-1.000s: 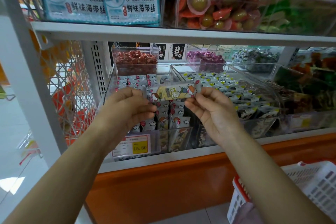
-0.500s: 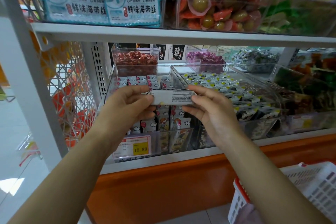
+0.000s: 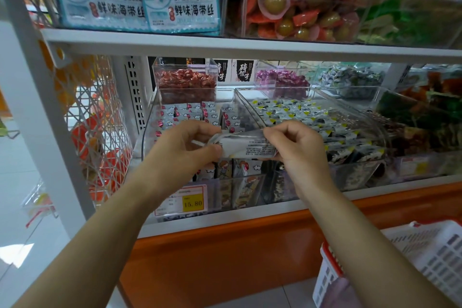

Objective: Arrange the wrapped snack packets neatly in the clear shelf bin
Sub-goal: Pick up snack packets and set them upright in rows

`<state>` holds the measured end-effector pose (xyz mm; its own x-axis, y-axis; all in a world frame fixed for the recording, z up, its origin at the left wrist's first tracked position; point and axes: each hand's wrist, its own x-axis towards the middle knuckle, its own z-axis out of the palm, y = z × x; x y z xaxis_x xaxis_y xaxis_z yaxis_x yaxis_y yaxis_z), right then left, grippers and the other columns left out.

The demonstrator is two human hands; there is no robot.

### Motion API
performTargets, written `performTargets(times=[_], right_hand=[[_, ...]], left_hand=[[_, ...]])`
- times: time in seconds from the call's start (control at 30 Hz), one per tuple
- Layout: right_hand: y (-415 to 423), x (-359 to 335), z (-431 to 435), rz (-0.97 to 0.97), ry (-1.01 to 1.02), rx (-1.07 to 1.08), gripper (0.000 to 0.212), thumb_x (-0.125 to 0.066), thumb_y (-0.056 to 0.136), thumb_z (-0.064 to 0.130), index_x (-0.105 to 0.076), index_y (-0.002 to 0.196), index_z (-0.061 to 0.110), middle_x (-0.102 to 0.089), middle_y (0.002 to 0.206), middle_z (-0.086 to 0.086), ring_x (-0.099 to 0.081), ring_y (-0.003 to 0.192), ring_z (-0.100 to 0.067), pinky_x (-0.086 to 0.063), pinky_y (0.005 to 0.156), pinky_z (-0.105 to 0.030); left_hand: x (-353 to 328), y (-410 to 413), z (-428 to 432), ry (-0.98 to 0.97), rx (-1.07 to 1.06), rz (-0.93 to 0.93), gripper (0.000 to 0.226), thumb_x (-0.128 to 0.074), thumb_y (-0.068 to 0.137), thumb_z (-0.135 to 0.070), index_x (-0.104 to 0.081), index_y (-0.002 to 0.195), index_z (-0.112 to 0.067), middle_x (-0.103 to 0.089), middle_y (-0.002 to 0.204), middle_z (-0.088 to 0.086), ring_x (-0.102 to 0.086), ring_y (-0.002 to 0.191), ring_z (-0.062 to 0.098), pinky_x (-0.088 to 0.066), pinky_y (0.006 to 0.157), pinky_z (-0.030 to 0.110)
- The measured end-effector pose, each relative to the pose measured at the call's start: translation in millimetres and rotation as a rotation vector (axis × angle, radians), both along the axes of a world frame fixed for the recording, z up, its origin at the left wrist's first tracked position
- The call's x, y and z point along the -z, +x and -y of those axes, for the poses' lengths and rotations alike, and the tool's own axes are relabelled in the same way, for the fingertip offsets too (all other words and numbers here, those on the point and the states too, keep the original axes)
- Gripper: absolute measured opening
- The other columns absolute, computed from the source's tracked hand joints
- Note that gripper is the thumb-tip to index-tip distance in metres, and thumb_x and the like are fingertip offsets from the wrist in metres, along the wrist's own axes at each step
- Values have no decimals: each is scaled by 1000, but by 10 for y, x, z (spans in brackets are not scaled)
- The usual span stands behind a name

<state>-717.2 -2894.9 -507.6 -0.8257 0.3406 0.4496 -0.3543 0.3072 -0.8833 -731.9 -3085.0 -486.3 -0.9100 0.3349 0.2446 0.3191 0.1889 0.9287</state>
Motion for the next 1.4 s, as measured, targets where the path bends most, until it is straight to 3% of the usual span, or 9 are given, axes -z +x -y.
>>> performTargets(times=[0.1, 0.2, 0.53, 0.67, 0.8, 0.93, 1.07, 1.2, 1.4], right_hand=[[33, -2, 23, -36, 114, 2, 20, -65, 85, 15, -63, 65, 18, -57, 57, 10, -54, 57, 0, -45, 59, -16], [52, -4, 37, -49, 173, -27, 19, -65, 85, 14, -64, 67, 17, -57, 59, 11, -53, 57, 2, -42, 57, -10], [45, 1, 46, -75, 195, -121, 21, -65, 85, 12, -64, 68, 25, -62, 63, 16, -58, 62, 1, -47, 61, -13], [21, 15, 38, -70, 174, -53, 18, -63, 87, 16, -65, 69, 18, -64, 66, 4, -59, 63, -4, -49, 62, -19], [-2, 15, 3, 34, 129, -90, 21, -60, 89, 16, -66, 70, 8, -67, 76, -16, -66, 76, -27, -56, 72, -50], [-19, 22, -12, 122, -101, -184, 23, -59, 90, 10, -65, 68, 1, -70, 70, -6, -71, 73, -22, -60, 58, -41], [-21, 30, -30, 56, -171, -330, 16, -67, 81, 27, -70, 94, 18, -73, 92, -2, -70, 88, -18, -59, 73, -31], [-24, 7, -21, -1, 85, -238, 27, -70, 79, 29, -63, 104, 38, -69, 103, 0, -66, 96, -18, -56, 84, -36], [-62, -22, -129, -118, -202, 35, 9, -67, 85, 17, -62, 91, 21, -64, 77, 7, -65, 64, -5, -59, 65, -27]], left_hand=[[15, 4, -16, -79, -48, -27, 12, -64, 82, -28, -62, 91, -20, -65, 90, 5, -64, 85, 25, -55, 78, 40], [28, -10, -15, -147, -126, -123, 17, -64, 81, -33, -63, 84, -16, -66, 80, 4, -64, 75, 22, -55, 69, 37], [-2, -76, 102, -184, -159, -198, 25, -65, 80, -33, -65, 61, -17, -67, 62, -4, -58, 50, 12, -47, 47, 12], [-9, -60, 104, -139, -45, -71, 38, -65, 59, -50, -66, 82, -20, -68, 74, -1, -65, 64, 10, -56, 60, 20], [17, -59, 83, -225, -34, -104, 22, -71, 75, -29, -57, 92, -29, -63, 91, -1, -64, 72, 8, -52, 54, 16], [36, -72, 79, -215, -35, -117, 14, -62, 85, -22, -60, 99, -26, -66, 91, -2, -66, 76, 9, -56, 65, 22], [57, -103, 15, -141, -150, -198, 12, -52, 93, -19, -64, 92, -20, -66, 84, -2, -63, 71, 2, -51, 58, 12], [68, -122, -92, 24, -215, -142, 17, -50, 94, -18, -65, 101, -14, -67, 84, -5, -67, 78, 9, -57, 64, 20], [266, -217, -172, -753, -333, -465, 54, -39, 94, -46, -35, 142, -21, -36, 146, 1, -26, 134, 24, -25, 110, 43]])
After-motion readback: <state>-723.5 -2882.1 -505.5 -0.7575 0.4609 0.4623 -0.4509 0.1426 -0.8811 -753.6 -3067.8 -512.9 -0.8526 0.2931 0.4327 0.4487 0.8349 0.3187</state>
